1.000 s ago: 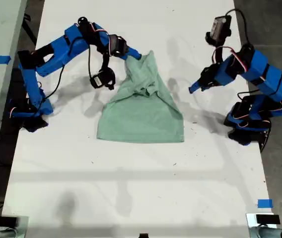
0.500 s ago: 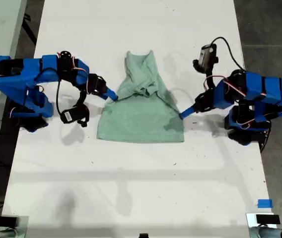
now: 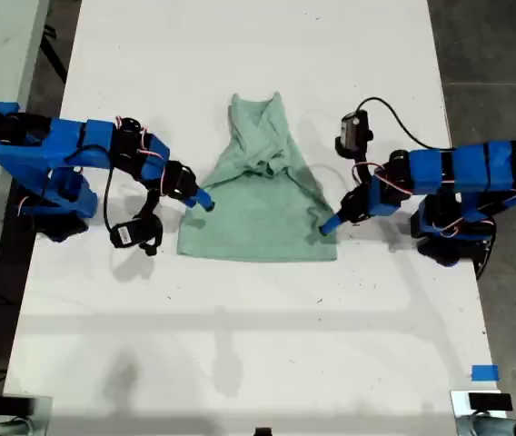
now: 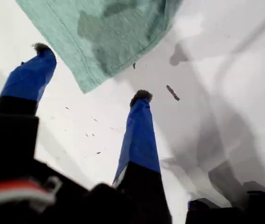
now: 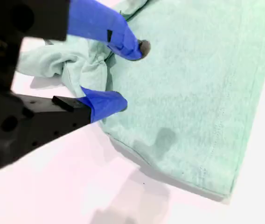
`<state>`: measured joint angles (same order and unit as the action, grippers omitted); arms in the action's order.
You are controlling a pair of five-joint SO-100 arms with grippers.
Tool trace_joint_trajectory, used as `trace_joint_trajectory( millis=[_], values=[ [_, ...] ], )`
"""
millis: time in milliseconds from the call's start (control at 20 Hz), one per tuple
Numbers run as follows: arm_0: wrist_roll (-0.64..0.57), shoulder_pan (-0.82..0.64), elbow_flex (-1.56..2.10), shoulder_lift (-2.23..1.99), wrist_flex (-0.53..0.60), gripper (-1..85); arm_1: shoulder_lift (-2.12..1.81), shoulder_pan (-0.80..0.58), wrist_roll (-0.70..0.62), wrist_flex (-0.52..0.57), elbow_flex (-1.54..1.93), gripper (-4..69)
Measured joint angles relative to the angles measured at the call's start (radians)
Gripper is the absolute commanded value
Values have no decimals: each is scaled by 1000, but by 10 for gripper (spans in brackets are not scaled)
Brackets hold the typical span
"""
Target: Fold tshirt
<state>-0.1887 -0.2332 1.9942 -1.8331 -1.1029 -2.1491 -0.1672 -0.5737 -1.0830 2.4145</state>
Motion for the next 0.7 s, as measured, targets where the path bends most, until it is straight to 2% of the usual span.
trace_joint_trajectory(
  millis=[200,400,600,700],
  values=[
    [-2,0,0,0,-12,148,202,5,44,74,-2,320],
    [-2,0,0,0,-31,148,387,3,81,83,-133,282],
    [-2,0,0,0,-40,148,509,2,89,84,-230,215],
    [-2,0,0,0,-46,148,541,-3,91,84,-267,127]
  ],
)
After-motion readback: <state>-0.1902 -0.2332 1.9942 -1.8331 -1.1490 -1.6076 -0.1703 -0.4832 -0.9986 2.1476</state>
